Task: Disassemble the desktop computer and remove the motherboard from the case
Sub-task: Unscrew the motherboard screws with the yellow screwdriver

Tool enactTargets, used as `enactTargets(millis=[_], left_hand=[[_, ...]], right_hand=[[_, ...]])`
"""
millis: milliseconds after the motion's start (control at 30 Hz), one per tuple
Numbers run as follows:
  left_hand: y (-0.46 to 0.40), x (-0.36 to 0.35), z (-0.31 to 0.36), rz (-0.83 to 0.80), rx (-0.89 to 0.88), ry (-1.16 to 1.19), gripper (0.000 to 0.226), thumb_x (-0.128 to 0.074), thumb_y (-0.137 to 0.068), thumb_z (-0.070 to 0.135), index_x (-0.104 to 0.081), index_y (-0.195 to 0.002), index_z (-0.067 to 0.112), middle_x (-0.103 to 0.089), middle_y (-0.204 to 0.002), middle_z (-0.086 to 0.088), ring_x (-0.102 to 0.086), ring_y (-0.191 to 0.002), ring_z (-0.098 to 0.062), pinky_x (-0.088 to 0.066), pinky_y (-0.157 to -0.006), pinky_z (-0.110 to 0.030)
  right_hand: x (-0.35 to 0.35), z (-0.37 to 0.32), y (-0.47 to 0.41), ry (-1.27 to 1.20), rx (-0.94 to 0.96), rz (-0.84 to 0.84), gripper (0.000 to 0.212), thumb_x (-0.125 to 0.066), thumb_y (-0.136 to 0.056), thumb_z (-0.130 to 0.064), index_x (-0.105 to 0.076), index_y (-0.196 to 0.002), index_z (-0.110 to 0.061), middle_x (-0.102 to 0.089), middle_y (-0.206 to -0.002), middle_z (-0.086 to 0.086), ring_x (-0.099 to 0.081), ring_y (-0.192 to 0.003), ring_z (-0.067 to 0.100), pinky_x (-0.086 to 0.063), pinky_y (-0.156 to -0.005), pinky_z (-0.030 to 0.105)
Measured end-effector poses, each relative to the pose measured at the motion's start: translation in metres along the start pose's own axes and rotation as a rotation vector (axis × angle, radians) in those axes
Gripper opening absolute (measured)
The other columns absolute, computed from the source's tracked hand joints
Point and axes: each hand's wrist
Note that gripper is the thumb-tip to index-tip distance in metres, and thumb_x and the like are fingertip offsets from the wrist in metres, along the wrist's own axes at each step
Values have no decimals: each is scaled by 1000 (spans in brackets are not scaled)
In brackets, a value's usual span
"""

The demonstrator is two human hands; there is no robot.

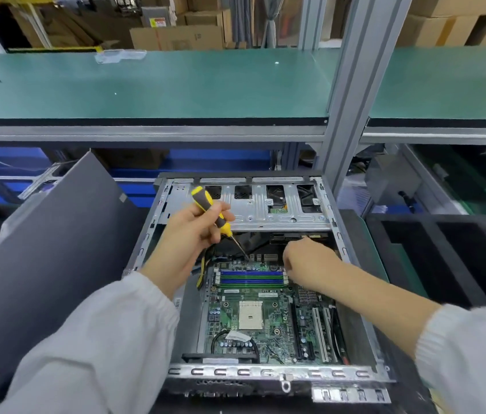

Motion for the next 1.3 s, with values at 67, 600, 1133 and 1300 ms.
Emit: enactTargets(millis=[67, 600, 1133, 1300], left_hand=[[1, -8, -14, 19, -33, -157, 18, -53, -97, 20, -66, -102, 9, -70, -90, -2, -48, -54, -8, -48, -68, -23], [-2, -8, -33, -183, -103, -331, 14, -57, -95, 15, -65, -99, 4, -72, -92, -8, -54, -58, -17, -50, -61, -21], [-6, -5, -37, -213, -98, -339, 14, -58, -95, 18, -65, -98, 6, -73, -90, -4, -55, -57, -15, -50, -63, -23], [-6, -6, -36, -215, -95, -328, 13, -58, -94, 17, -65, -99, 6, -72, -90, -5, -55, -56, -14, -51, -63, -24]], right_hand=[[-14, -8, -11, 165, -34, -68, 12, -50, -87, 1, -59, -93, -5, -65, -101, 13, -61, -91, 29, -45, -66, 33], [-54, 6, -37, -114, -427, -25, 18, -71, -81, -10, -55, -75, -11, -60, -79, 6, -60, -75, 24, -43, -61, 29], [-61, 5, -37, -23, -400, 102, 13, -63, -83, 1, -69, -91, -7, -69, -87, 10, -66, -80, 28, -45, -62, 29], [-66, 4, -34, 31, -400, 140, 14, -62, -84, -1, -67, -92, -11, -67, -86, 7, -61, -72, 25, -43, -61, 27]])
Point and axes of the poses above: each hand's wrist, its own y-axis away from the middle knuckle, its own x-axis out of the back of the hand, z = x × y
